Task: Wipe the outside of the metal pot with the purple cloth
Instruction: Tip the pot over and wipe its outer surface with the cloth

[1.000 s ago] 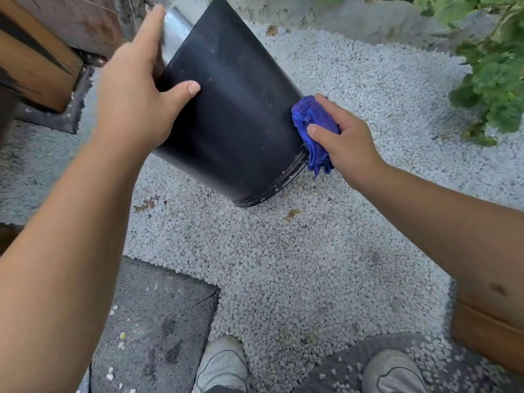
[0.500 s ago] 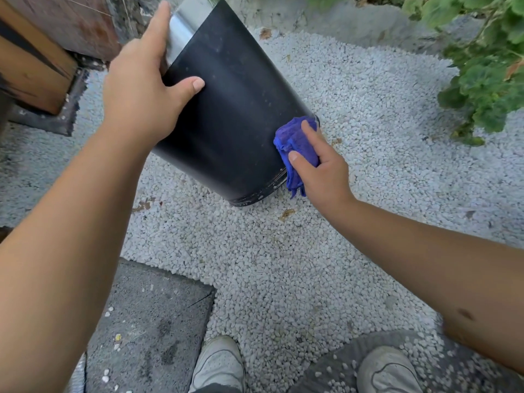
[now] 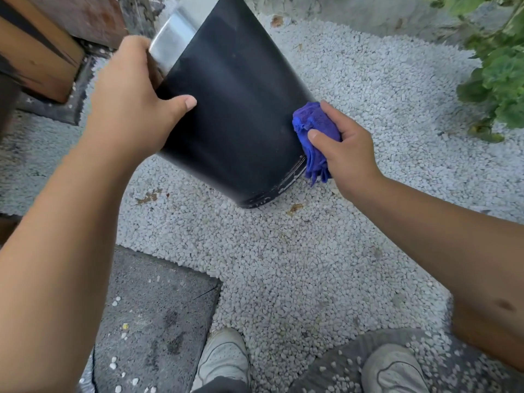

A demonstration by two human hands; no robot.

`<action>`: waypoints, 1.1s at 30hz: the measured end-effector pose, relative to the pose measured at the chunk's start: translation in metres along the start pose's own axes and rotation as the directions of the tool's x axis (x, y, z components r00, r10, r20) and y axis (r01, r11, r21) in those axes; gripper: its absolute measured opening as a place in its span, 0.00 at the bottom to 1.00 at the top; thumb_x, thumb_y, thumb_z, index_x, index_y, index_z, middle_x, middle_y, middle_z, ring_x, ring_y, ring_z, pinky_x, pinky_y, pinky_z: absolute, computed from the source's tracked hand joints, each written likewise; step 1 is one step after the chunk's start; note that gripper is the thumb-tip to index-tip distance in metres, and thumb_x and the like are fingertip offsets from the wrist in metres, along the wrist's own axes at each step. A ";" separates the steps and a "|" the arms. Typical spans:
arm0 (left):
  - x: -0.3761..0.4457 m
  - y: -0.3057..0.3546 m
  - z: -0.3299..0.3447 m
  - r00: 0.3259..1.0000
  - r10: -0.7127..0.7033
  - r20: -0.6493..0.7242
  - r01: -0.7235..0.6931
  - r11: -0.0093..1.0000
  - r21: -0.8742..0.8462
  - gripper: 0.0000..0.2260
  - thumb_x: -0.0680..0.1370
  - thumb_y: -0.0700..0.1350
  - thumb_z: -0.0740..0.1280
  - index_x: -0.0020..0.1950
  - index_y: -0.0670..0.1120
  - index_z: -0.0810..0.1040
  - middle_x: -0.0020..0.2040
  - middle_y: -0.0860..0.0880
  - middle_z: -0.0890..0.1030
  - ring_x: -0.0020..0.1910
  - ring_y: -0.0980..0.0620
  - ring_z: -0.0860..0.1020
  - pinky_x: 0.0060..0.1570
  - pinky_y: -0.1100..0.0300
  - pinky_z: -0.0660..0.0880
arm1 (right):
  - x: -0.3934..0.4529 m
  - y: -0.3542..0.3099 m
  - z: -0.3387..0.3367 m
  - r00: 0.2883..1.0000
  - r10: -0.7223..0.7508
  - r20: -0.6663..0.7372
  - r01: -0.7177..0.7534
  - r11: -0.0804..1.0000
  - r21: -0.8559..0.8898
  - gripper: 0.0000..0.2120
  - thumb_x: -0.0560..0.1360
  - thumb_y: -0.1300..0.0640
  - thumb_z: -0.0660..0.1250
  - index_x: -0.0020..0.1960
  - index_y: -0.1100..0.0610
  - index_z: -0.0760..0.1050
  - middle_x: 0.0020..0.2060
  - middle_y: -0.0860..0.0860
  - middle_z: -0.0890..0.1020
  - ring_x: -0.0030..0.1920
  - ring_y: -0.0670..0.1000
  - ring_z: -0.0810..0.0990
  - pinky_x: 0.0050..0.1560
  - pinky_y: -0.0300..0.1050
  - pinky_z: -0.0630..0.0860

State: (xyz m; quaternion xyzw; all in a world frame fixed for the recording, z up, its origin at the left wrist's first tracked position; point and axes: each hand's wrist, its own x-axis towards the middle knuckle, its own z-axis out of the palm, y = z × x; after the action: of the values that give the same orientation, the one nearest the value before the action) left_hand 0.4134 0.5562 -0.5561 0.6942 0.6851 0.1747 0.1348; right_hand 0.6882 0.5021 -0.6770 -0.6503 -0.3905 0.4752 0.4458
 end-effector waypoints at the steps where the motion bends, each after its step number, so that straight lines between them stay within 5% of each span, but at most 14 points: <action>1: 0.000 0.004 -0.003 1.000 0.027 -0.008 -0.027 0.999 0.027 0.21 0.73 0.51 0.74 0.60 0.47 0.71 0.51 0.47 0.77 0.49 0.47 0.73 0.45 0.58 0.64 | 0.001 0.001 -0.002 1.000 0.004 0.021 -0.003 1.000 -0.015 0.26 0.72 0.58 0.71 0.69 0.49 0.74 0.51 0.32 0.81 0.55 0.36 0.80 0.57 0.36 0.76; 4: 0.004 0.010 -0.011 0.989 0.144 0.019 -0.145 0.979 0.141 0.22 0.73 0.48 0.73 0.64 0.45 0.71 0.59 0.42 0.77 0.61 0.40 0.74 0.59 0.50 0.71 | 0.006 0.004 -0.003 0.994 0.040 0.103 -0.033 0.997 -0.069 0.25 0.72 0.58 0.71 0.68 0.48 0.74 0.49 0.30 0.81 0.54 0.38 0.81 0.56 0.36 0.77; 7: 0.009 0.000 -0.017 0.944 0.312 0.107 -0.325 0.935 0.140 0.23 0.73 0.47 0.72 0.64 0.39 0.71 0.66 0.39 0.72 0.67 0.38 0.71 0.66 0.53 0.67 | 0.008 0.010 -0.002 0.989 0.063 0.134 -0.056 0.997 -0.054 0.25 0.73 0.57 0.70 0.69 0.48 0.73 0.53 0.36 0.81 0.54 0.39 0.81 0.55 0.37 0.77; 10: 0.008 -0.022 -0.023 0.866 0.452 0.212 -0.481 0.870 0.111 0.27 0.74 0.48 0.74 0.71 0.44 0.73 0.71 0.50 0.73 0.71 0.51 0.70 0.71 0.63 0.63 | 0.012 0.012 -0.001 0.987 0.082 0.137 -0.080 0.997 -0.019 0.26 0.72 0.56 0.71 0.69 0.49 0.73 0.53 0.38 0.83 0.54 0.41 0.82 0.52 0.36 0.77; 12: 0.006 -0.032 -0.021 0.861 0.454 0.230 -0.479 0.875 0.065 0.31 0.73 0.42 0.76 0.75 0.48 0.71 0.72 0.53 0.72 0.70 0.57 0.70 0.72 0.64 0.62 | 0.012 0.013 0.001 0.985 0.098 0.145 -0.101 0.995 0.014 0.26 0.71 0.56 0.71 0.69 0.49 0.73 0.54 0.40 0.84 0.56 0.43 0.82 0.55 0.40 0.78; 15: 0.010 -0.032 -0.015 0.861 0.443 0.250 -0.474 0.877 0.080 0.32 0.73 0.39 0.75 0.76 0.48 0.69 0.75 0.52 0.69 0.74 0.53 0.68 0.74 0.55 0.62 | 0.010 0.016 0.006 0.987 0.090 0.135 -0.099 0.994 0.056 0.26 0.70 0.55 0.71 0.68 0.50 0.74 0.56 0.43 0.83 0.57 0.44 0.81 0.61 0.45 0.77; 21: 0.018 -0.016 -0.014 0.831 0.469 0.300 -0.517 0.850 0.102 0.32 0.74 0.39 0.74 0.75 0.47 0.67 0.77 0.53 0.66 0.74 0.46 0.68 0.73 0.44 0.64 | -0.006 0.021 0.006 0.984 0.105 0.142 -0.121 0.987 0.109 0.27 0.72 0.56 0.70 0.70 0.51 0.72 0.56 0.41 0.83 0.58 0.43 0.81 0.59 0.41 0.76; 28: 0.015 -0.011 -0.010 0.836 0.461 0.298 -0.515 0.847 0.135 0.32 0.75 0.39 0.73 0.77 0.46 0.66 0.79 0.51 0.62 0.76 0.48 0.64 0.74 0.52 0.61 | -0.044 0.027 0.020 0.993 0.066 0.098 -0.071 0.997 0.044 0.27 0.72 0.52 0.70 0.70 0.43 0.71 0.66 0.46 0.77 0.64 0.43 0.77 0.68 0.48 0.72; 33: -0.015 -0.020 -0.010 0.870 0.444 0.214 -0.476 0.869 0.132 0.37 0.71 0.42 0.77 0.78 0.46 0.65 0.81 0.41 0.54 0.79 0.43 0.57 0.74 0.50 0.58 | -0.043 0.022 0.021 0.993 0.078 0.087 -0.084 0.994 0.066 0.25 0.75 0.57 0.70 0.71 0.45 0.71 0.66 0.46 0.77 0.63 0.42 0.77 0.67 0.47 0.72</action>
State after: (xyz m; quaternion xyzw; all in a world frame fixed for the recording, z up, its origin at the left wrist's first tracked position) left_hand 0.3909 0.5416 -0.5561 0.8598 0.4975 0.0765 0.0858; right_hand 0.6597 0.4597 -0.6892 -0.6291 -0.3656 0.5333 0.4314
